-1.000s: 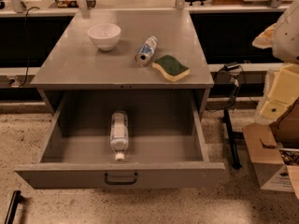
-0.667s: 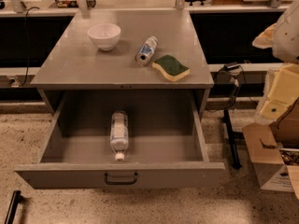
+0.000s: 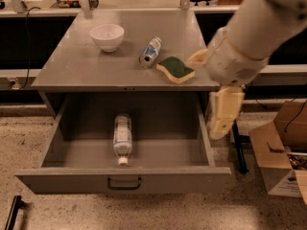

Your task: Pick blue plastic bottle from top drawer and place on counter

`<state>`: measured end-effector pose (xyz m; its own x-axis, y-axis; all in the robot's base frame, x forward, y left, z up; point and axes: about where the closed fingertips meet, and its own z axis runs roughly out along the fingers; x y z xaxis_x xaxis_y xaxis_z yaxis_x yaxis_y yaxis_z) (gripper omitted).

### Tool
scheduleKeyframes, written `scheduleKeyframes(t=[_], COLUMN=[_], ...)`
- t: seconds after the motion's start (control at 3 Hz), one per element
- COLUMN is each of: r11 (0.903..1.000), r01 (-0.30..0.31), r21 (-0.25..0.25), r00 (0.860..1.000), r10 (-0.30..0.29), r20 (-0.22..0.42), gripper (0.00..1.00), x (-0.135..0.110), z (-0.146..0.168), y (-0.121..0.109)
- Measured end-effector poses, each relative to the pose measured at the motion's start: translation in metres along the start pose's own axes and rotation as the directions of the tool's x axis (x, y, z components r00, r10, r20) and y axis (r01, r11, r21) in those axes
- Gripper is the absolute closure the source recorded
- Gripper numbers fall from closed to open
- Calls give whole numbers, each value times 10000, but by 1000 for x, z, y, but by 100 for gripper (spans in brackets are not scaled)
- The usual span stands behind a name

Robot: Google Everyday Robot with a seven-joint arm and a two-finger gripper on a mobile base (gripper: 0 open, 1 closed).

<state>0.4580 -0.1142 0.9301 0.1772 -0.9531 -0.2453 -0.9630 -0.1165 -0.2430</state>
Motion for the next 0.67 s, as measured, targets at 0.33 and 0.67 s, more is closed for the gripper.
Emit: scheduleKeyframes(t=[0.33, 0.67], r11=[9650, 9344], r01=[2614, 3562], r21=[-224, -84], r00=[9609, 9298], r10=[-2580, -3536], r20=[1006, 1024], gripper=[0, 0], x=[-59, -64], z=[45, 44], y=[4, 4])
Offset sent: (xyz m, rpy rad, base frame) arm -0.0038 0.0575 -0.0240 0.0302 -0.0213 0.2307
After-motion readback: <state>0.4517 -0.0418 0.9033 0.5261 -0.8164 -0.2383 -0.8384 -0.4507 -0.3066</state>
